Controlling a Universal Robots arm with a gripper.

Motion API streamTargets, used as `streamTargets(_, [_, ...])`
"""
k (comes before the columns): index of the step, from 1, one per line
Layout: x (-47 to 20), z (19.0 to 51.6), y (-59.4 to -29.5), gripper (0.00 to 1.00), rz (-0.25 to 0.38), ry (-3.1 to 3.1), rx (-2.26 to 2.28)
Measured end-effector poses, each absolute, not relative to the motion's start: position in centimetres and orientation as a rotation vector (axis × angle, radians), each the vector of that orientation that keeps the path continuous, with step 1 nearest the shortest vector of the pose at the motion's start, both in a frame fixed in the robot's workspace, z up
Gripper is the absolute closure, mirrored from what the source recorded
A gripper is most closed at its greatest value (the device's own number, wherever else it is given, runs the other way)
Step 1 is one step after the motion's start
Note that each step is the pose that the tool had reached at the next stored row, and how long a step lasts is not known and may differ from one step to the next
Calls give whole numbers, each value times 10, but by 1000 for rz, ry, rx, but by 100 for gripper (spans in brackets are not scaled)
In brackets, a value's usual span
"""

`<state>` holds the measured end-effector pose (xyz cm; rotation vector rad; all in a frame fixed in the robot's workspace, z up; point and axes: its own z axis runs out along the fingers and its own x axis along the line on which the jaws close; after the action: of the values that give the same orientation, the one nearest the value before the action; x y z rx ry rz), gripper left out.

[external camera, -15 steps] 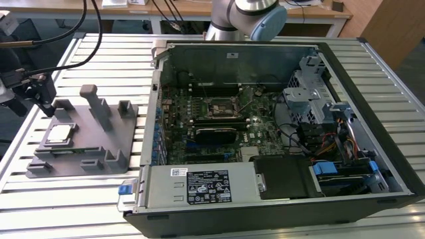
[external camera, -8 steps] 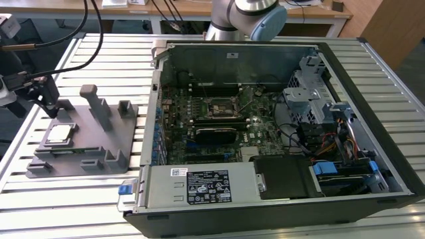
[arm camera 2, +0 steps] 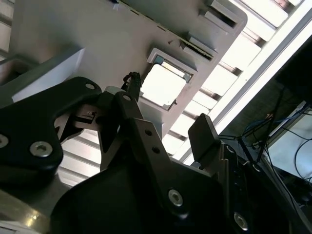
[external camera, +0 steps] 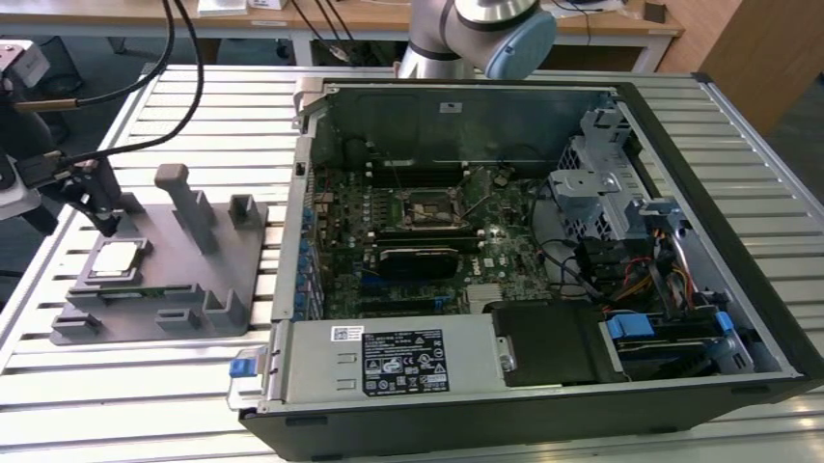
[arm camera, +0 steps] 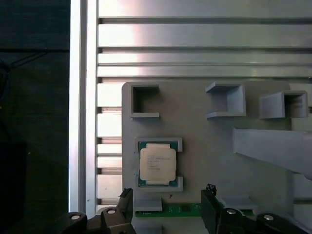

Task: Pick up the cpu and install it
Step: 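Pick up the cpu and move it towards the insertion slot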

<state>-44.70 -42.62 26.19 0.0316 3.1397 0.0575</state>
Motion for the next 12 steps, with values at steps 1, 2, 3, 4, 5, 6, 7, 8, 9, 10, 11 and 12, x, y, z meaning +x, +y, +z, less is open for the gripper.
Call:
streamTargets(1, [-447,260,-426,34,57,3140,35])
streamTargets(2, [-447,259,-426,34,57,3140,40])
streamTargets(3, [-447,258,-425,34,57,3139,50])
streamTargets(4, [-447,258,-425,34,57,3139,62])
streamTargets(5, [-447,257,-425,34,57,3138,75])
streamTargets(6, [-447,256,-424,34,57,3138,87])
streamTargets(7, [-447,255,-424,34,57,3138,94])
streamTargets(8, [-448,253,-424,34,57,3138,96])
streamTargets(9, [-448,252,-424,34,57,3138,96])
streamTargets(10, [-448,250,-424,34,58,3138,96])
streamTargets(11, [-448,249,-424,34,58,3138,96])
streamTargets(12, [-449,247,-424,34,58,3138,96])
